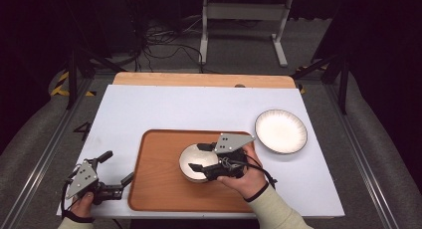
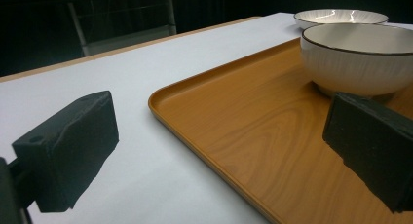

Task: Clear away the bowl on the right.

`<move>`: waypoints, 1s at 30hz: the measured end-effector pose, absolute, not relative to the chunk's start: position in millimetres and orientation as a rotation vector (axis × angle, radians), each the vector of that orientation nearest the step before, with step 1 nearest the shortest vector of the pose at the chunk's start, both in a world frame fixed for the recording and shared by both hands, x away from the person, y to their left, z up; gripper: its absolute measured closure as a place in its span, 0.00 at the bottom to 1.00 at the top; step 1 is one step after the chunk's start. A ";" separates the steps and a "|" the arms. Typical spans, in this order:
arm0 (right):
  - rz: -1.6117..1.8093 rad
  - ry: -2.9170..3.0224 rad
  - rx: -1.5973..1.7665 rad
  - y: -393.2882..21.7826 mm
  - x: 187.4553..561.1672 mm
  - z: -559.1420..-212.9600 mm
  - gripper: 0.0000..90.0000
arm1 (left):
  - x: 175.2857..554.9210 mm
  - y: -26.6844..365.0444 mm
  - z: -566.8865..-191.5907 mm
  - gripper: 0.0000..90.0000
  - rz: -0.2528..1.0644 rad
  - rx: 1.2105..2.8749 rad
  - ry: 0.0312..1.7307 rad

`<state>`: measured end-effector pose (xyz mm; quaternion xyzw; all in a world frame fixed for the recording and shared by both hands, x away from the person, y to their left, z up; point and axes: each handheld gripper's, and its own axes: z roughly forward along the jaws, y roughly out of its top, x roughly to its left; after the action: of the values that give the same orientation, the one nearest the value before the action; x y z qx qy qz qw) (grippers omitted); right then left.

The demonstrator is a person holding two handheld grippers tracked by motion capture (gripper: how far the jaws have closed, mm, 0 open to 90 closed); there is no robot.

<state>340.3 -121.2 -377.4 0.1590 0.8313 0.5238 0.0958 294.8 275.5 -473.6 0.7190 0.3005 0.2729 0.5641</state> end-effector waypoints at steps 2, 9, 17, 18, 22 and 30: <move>1.554 2.453 0.473 -122.4 340.5 -377.0 0.38 | 294.7 275.5 -473.6 0.00 0.641 1.690 0.709; 1.618 2.370 0.480 -129.2 341.7 -377.2 0.37 | 294.9 275.4 -473.7 0.00 0.642 1.690 0.707; 1.632 2.307 0.489 -143.5 346.3 -377.3 0.34 | 295.1 275.4 -473.6 0.00 0.643 1.690 0.705; 1.632 2.303 0.493 -145.4 346.4 -377.2 0.34 | 295.1 275.5 -473.5 0.00 0.642 1.692 0.705; 1.629 2.280 0.523 -158.0 347.5 -376.5 0.32 | 295.2 275.4 -473.6 0.00 0.643 1.691 0.705; 1.599 2.245 0.570 -179.1 349.3 -375.3 0.29 | 295.0 275.0 -473.6 0.00 0.641 1.692 0.708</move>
<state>349.3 -179.1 -375.3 0.1997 0.7871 0.5604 0.1627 295.0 275.0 -473.6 0.7191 0.3010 0.2724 0.5640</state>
